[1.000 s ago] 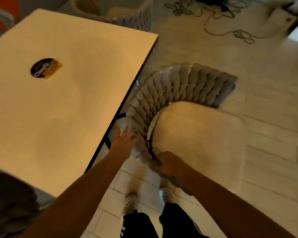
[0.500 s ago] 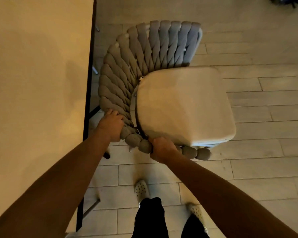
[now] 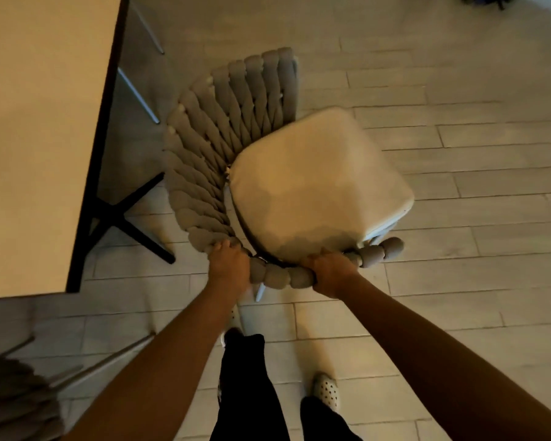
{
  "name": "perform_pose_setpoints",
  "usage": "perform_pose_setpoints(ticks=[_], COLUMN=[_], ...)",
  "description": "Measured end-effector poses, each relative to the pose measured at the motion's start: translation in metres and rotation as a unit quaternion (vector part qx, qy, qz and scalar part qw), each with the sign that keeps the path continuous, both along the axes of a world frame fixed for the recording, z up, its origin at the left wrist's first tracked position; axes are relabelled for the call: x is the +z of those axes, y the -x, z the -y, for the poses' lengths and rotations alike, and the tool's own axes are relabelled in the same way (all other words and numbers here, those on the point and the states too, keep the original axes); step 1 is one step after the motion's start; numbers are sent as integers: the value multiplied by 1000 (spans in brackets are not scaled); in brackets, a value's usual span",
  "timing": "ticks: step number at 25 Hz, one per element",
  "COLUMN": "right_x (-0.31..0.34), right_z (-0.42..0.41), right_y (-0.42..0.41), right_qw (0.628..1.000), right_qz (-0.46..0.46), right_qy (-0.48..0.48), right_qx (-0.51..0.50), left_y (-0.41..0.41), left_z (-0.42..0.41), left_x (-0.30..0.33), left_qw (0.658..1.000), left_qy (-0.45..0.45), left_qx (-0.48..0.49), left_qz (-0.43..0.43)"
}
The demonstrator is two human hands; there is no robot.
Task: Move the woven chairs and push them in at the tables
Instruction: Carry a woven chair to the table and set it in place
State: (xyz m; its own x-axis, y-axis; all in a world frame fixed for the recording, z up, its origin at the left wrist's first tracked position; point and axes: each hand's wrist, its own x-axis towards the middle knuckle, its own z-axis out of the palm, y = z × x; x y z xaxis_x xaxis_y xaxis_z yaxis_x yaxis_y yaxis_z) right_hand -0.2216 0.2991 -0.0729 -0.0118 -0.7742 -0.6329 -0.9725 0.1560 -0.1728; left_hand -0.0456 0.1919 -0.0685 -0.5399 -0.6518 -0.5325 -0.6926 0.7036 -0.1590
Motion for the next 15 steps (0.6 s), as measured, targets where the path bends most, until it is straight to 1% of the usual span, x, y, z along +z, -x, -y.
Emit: perform_pose_setpoints(ticks=[2,3,5,6,7,9,11,13,14,15], right_x=[4,6,8,10,10,9,12,15,13,9], right_z=[-47,-72,-109,-124,-136,-148,-147,-134,-124,-116], right_y=[26,40,65,75,82,90,81,51,26,-5], right_qw=[1000,1000,1000,999,997,987,968,958,957,961], right_qz=[-5,-6,-22,-41,-66,-112,-122,-61,-11,31], right_qy=[-2,-3,-6,-17,-38,-117,-215,-258,-252,-218], right_qx=[10,7,8,10,16,10,-43,-113,-146,-169], left_y=[18,29,42,44,41,27,12,6,7,10], left_z=[-57,-83,-114,-119,-116,-92,-49,-6,10,22], left_x=[-2,0,1,6,11,15,19,23,24,23], left_qw=[999,998,987,977,970,970,971,966,964,961], left_qy=[-25,-57,-139,-176,-187,-138,-75,-39,-38,-48], left_qx=[34,17,-72,-116,-153,-198,-216,-229,-235,-243], left_qz=[-24,-29,-33,-22,-4,29,74,116,121,121])
